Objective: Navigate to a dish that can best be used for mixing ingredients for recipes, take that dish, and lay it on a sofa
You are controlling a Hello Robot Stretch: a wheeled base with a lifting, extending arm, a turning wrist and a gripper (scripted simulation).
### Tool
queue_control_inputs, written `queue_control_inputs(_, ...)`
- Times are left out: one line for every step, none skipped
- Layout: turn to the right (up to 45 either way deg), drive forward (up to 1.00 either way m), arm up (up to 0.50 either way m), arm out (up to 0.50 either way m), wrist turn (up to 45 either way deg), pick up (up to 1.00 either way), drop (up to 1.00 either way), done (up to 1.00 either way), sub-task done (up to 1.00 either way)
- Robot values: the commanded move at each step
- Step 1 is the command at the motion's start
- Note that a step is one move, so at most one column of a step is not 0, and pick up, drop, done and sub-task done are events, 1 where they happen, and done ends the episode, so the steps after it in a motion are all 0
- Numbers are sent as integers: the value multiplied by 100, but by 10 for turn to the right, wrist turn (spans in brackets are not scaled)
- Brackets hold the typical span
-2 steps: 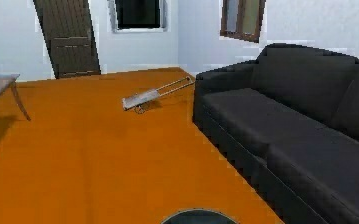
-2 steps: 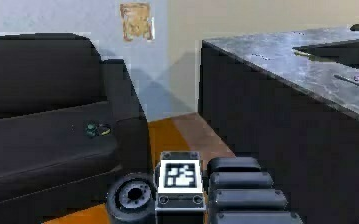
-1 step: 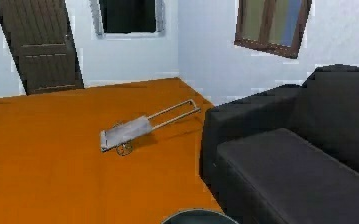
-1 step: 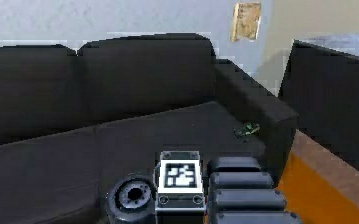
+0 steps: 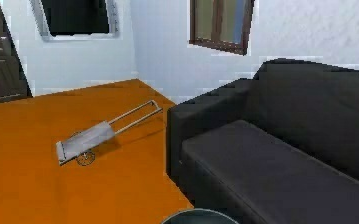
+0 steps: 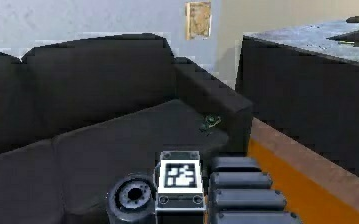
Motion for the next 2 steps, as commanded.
queue_control_inputs(30,0,0,0,0,0,0,0,0)
queue_control_inputs(0,10,0,0,0,0,0,0,0)
